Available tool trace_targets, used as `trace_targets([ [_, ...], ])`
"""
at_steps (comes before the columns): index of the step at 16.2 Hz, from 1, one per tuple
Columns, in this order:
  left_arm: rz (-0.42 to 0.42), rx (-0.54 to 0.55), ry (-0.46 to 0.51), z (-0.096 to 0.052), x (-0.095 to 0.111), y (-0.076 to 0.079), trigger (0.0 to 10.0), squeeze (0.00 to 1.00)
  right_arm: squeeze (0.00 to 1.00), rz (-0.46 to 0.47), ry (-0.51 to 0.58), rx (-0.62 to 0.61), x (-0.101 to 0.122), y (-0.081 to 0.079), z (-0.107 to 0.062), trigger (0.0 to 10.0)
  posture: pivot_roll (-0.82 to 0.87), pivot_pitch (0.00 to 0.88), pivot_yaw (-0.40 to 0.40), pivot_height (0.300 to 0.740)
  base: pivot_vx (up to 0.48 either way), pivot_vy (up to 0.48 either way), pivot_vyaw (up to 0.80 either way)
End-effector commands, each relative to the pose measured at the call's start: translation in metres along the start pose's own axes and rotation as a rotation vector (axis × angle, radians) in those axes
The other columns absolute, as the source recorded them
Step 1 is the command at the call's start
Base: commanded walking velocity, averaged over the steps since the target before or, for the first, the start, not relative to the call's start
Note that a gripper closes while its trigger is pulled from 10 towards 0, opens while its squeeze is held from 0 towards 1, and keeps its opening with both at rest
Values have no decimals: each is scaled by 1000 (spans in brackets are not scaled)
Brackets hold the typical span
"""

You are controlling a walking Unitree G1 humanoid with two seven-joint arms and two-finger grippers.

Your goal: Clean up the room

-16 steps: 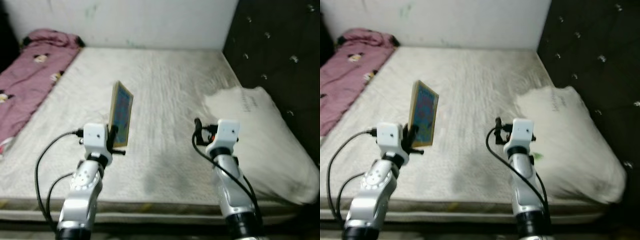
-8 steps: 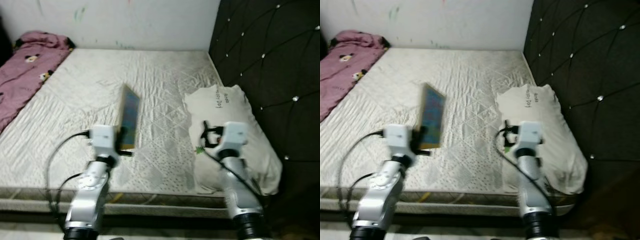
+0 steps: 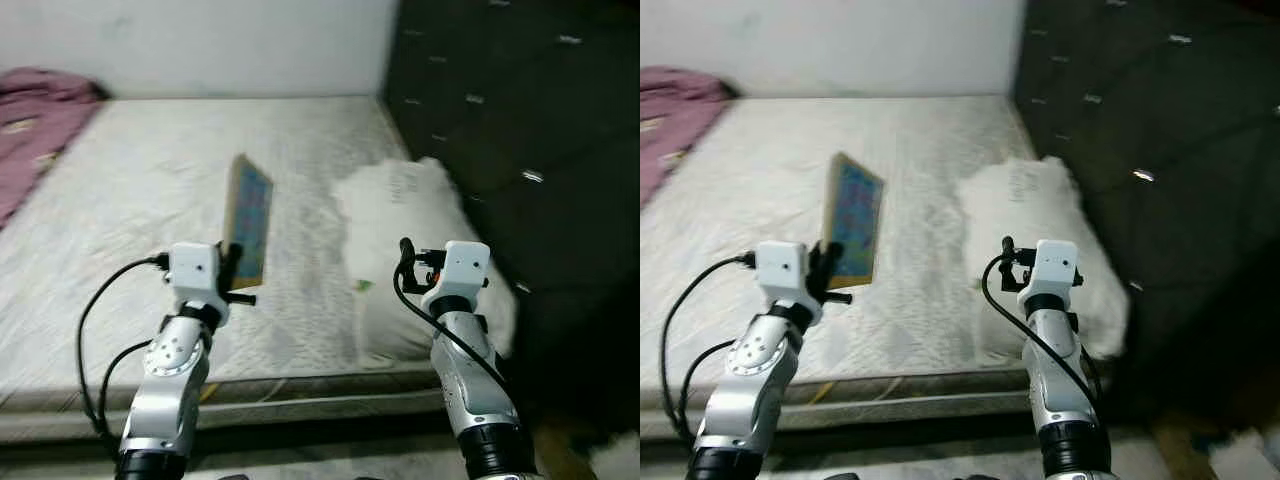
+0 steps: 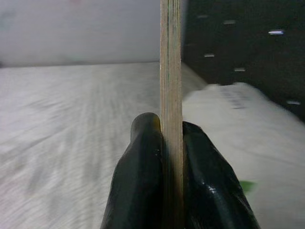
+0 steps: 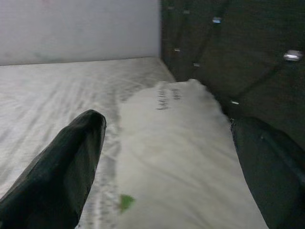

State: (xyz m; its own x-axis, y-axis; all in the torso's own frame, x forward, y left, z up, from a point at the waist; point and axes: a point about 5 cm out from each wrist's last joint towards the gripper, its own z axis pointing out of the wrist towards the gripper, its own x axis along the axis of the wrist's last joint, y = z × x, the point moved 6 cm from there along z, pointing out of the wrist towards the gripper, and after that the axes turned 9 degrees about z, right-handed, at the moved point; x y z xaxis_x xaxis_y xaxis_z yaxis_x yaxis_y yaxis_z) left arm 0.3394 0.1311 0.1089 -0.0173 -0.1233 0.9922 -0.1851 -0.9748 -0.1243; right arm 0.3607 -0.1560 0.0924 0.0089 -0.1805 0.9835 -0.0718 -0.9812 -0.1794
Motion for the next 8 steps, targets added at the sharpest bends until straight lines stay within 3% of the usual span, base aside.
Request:
trace_targets([
  [1,-3,7,57,2,14,-4,10000,0,0,2,1,7,1,-3,2,10000,2,0,-1,740,0,0,-500],
  [5,36,60,38,3,12,-11,10000,0,0,2,1,8,1,-3,2,10000,3,0,-1,740,0,0,0],
  [8,33,43,51,2,14,-6,10000,0,0,3,1,10,2,-3,2,10000,3,0,-5,740,0,0,0],
])
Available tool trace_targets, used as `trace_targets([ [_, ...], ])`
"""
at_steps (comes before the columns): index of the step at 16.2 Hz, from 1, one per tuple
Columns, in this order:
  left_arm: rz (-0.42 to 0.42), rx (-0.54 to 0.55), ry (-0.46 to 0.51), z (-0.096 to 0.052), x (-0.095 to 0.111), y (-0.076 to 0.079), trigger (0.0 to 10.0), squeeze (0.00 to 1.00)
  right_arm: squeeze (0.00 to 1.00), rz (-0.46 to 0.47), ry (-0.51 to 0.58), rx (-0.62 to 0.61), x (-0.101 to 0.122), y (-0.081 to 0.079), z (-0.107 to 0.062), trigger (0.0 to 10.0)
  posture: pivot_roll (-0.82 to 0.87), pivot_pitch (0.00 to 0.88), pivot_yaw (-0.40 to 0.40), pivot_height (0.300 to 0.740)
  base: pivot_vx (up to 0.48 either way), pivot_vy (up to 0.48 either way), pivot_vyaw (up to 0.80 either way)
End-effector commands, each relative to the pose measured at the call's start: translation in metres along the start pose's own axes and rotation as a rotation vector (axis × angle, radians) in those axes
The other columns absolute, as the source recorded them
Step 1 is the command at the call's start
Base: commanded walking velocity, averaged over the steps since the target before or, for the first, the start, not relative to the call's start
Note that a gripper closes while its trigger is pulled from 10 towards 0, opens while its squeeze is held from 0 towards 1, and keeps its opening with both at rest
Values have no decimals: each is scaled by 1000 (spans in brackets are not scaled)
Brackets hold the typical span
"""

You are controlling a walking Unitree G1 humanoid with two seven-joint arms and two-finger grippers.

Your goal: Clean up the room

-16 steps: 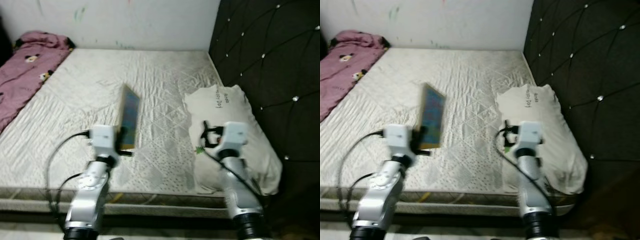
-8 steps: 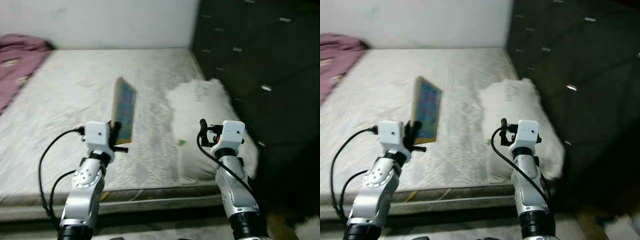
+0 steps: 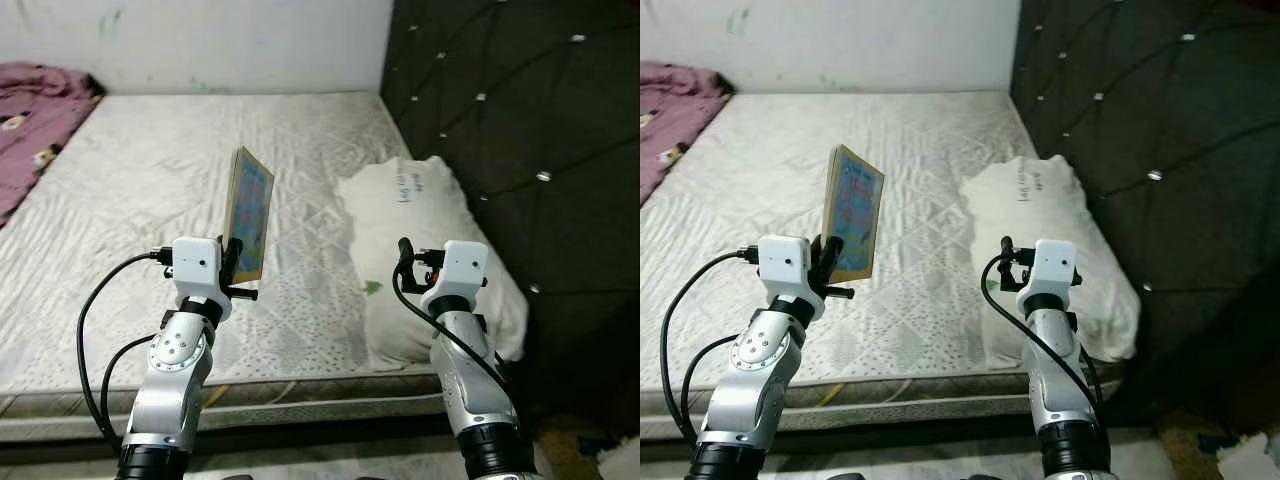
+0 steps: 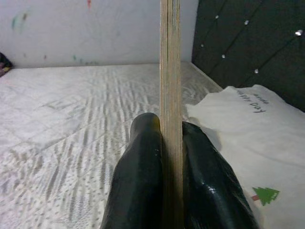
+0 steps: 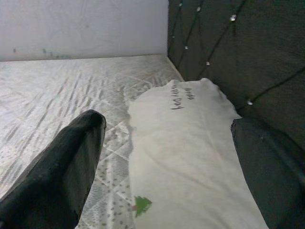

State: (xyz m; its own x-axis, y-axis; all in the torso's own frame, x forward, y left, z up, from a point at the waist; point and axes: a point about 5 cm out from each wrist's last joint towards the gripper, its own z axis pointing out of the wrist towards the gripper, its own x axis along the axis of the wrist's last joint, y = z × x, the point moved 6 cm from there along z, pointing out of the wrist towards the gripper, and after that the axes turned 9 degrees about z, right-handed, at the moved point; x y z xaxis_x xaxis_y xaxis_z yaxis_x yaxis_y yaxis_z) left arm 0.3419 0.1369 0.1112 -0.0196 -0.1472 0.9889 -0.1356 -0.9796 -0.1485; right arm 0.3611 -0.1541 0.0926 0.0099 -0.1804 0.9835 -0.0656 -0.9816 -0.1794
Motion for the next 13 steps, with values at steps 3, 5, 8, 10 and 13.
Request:
trace_targets([
  [3,67,36,45,-1,12,-5,10000,0,0,8,-9,2,0,0,1,10000,4,0,-6,740,0,0,-421],
  [5,39,23,54,-1,13,-6,10000,0,0,2,-8,3,0,0,1,10000,5,0,-7,740,0,0,-800],
  [8,36,52,48,-3,12,-10,10000,0,0,0,-8,4,1,0,-1,10000,3,0,-9,740,0,0,-800],
  [10,28,62,47,-5,12,-12,10000,0,0,-2,-10,3,0,0,-2,10000,3,0,-10,740,0,0,-800],
  [13,14,97,45,-7,12,-18,10000,0,0,4,-10,1,0,1,-4,10000,4,0,-8,740,0,0,-800],
])
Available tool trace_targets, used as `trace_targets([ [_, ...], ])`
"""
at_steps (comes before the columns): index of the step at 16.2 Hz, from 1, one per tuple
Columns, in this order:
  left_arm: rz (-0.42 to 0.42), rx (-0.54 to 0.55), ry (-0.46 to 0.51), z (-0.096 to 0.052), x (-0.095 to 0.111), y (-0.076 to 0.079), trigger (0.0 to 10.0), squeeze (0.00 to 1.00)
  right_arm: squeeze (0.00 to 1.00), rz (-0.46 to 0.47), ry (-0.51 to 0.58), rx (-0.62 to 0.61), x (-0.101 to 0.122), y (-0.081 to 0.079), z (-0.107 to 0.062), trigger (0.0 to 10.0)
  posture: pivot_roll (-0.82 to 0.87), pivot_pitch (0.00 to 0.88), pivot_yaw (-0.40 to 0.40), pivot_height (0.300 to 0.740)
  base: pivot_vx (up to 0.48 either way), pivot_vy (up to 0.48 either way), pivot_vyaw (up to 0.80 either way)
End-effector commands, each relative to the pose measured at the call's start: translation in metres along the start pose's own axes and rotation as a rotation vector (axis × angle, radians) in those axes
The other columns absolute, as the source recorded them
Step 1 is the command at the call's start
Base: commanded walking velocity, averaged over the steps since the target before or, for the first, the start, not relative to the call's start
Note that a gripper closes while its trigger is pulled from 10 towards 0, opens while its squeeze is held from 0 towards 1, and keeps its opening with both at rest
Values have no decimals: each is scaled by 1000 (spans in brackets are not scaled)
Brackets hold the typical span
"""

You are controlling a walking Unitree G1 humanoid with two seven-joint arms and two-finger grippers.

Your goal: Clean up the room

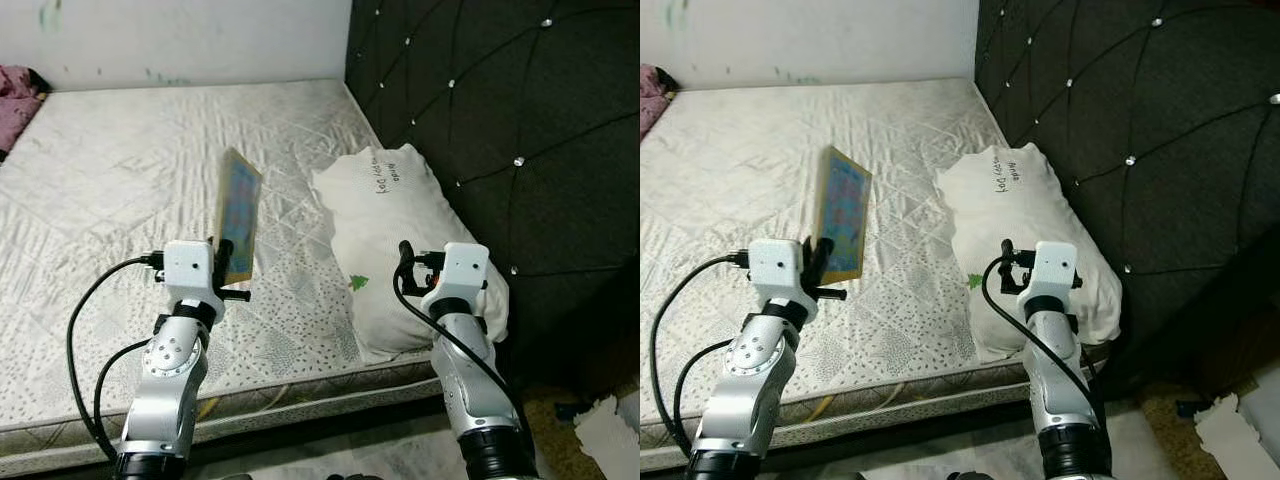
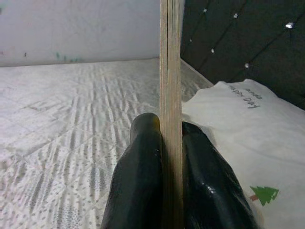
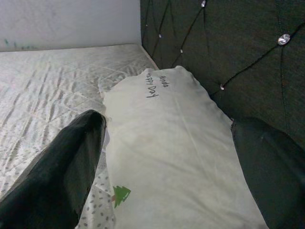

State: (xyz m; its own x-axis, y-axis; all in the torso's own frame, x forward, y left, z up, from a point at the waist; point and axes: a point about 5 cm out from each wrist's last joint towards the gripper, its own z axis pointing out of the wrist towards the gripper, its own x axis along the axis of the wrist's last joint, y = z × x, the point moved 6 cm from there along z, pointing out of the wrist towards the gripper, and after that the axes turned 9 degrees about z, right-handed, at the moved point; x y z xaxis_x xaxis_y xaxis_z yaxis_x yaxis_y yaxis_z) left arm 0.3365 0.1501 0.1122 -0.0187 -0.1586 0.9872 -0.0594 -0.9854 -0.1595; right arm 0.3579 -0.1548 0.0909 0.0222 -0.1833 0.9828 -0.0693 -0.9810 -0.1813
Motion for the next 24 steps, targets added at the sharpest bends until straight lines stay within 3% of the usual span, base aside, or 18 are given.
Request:
trace_targets([
  [1,2,37,45,-1,13,-8,10000,0,0,9,4,2,3,0,-1,10000,4,3,-10,740,0,0,0],
  [9,-13,99,24,-5,11,-16,10000,0,0,7,-1,24,4,-5,-4,10000,10,33,-12,740,0,0,0],
  [15,-10,108,21,-6,11,-17,10000,0,0,7,-6,32,4,-6,-4,10000,8,38,-12,690,0,0,0],
  [24,-18,134,15,-5,11,-20,10000,0,0,1,-16,43,4,-7,-2,10000,8,41,-19,690,0,0,0],
])
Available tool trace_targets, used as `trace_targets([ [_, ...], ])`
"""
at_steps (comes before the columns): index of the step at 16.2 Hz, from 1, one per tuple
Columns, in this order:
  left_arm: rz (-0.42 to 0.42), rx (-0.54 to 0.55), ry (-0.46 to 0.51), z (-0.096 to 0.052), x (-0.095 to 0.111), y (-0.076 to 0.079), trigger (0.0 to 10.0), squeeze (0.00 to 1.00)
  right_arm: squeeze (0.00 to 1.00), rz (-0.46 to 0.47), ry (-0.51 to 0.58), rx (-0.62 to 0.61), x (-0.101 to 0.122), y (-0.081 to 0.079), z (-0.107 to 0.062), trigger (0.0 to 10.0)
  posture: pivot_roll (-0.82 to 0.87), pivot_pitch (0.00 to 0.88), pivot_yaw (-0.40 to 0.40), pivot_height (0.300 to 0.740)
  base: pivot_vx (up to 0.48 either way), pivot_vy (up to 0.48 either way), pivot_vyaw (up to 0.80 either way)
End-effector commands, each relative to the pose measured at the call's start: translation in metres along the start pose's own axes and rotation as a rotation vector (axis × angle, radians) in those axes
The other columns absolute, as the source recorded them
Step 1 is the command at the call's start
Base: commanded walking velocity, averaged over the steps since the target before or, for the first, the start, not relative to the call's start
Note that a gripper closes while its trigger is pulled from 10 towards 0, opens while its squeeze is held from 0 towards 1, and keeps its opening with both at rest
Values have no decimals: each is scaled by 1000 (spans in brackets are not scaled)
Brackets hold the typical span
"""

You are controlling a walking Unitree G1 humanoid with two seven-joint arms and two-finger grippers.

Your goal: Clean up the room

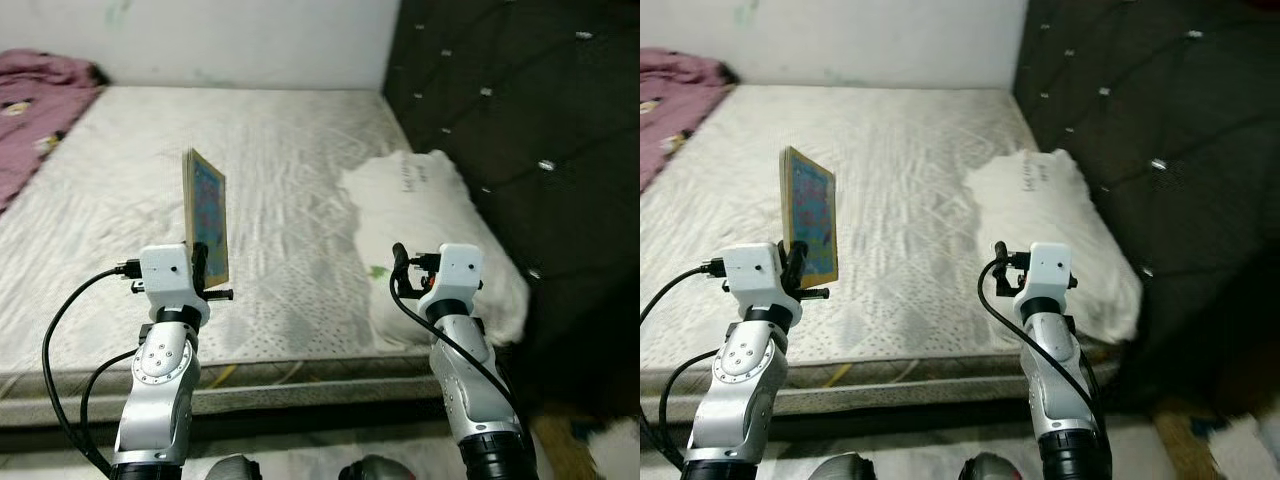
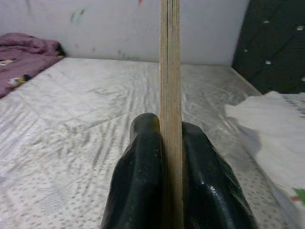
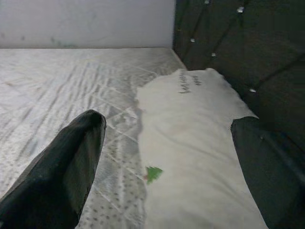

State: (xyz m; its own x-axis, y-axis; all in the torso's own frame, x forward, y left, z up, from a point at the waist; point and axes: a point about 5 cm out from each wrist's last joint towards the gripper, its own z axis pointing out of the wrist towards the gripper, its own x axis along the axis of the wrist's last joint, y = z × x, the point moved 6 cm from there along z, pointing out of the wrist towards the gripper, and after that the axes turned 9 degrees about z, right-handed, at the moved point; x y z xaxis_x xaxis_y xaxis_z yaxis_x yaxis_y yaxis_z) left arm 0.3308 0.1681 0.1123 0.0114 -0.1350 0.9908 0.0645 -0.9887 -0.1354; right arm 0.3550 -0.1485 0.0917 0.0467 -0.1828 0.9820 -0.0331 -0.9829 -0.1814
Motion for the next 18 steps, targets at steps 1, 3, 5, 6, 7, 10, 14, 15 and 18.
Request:
trace_targets([
  [1,2,13,45,3,14,-2,10000,0,0,2,7,7,5,-1,3,10000,9,49,-22,690,0,0,0],
  [3,1,25,47,3,14,-4,10000,0,0,-3,6,10,5,-1,3,10000,11,47,-23,690,0,0,0],
  [5,2,29,47,3,15,-4,10000,0,0,-4,3,18,4,-3,4,10000,10,49,-23,690,0,0,0],
  [6,1,30,47,3,15,-5,10000,0,0,-4,2,21,4,-4,4,10000,10,49,-23,690,0,0,0],
  [7,1,31,46,3,15,-5,10000,0,0,-4,3,20,4,-4,4,10000,10,49,-23,690,0,0,0],
  [10,2,34,46,4,14,-5,10000,0,0,-6,2,22,4,-4,4,10000,10,40,-20,690,0,0,0],
  [14,-1,40,41,3,13,-6,10000,0,0,-7,1,24,3,-4,4,10000,8,34,-22,690,0,0,0],
  [15,-1,41,41,3,13,-6,10000,0,0,-7,0,25,3,-4,4,10000,8,34,-22,690,0,0,0],
  [18,-2,45,39,3,13,-6,10000,0,0,-7,-2,25,3,-4,4,10000,9,31,-22,690,0,0,0],
])
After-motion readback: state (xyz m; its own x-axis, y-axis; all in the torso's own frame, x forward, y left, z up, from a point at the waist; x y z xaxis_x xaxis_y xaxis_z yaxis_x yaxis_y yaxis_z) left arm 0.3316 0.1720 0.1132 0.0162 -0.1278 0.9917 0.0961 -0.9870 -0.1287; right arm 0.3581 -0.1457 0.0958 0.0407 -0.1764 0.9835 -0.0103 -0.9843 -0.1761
